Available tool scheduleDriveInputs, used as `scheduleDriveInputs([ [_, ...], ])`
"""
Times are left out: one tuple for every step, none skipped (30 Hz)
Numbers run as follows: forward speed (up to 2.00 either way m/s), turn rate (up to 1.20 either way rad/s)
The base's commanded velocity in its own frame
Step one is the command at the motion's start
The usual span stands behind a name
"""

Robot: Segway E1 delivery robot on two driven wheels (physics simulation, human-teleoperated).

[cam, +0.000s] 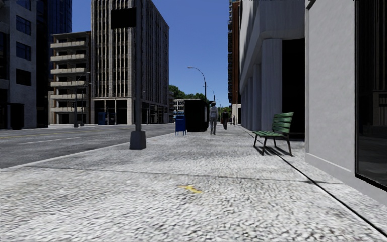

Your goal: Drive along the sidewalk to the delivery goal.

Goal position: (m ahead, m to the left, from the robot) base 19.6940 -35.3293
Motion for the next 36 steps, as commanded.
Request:
scheduleDriveInputs([
  [2.0,0.0],
  [2.0,0.0],
  [2.0,0.0],
  [2.0,0.0],
  [2.0,0.0],
  [2.0,0.0],
  [2.0,0.0],
  [2.0,0.0],
  [2.0,0.0],
  [2.0,0.0],
  [2.0,0.0],
  [2.0,0.0],
  [2.0,0.0],
  [2.0,0.0],
  [2.0,0.0],
  [2.0,0.0],
  [2.0,0.0],
  [2.0,0.0],
  [2.0,0.0],
  [2.0,0.0],
  [2.0,0.0],
  [2.0,0.0],
  [2.0,0.0],
  [2.0,0.0],
  [2.0,0.0],
  [2.0,0.0],
  [2.0,0.0],
  [2.0,0.0],
  [2.0,0.0],
  [2.0,0.0],
  [2.0,0.0],
  [2.0,0.0],
  [2.0,0.0],
  [2.0,0.0],
  [2.0,0.0],
  [2.0,0.0],
])
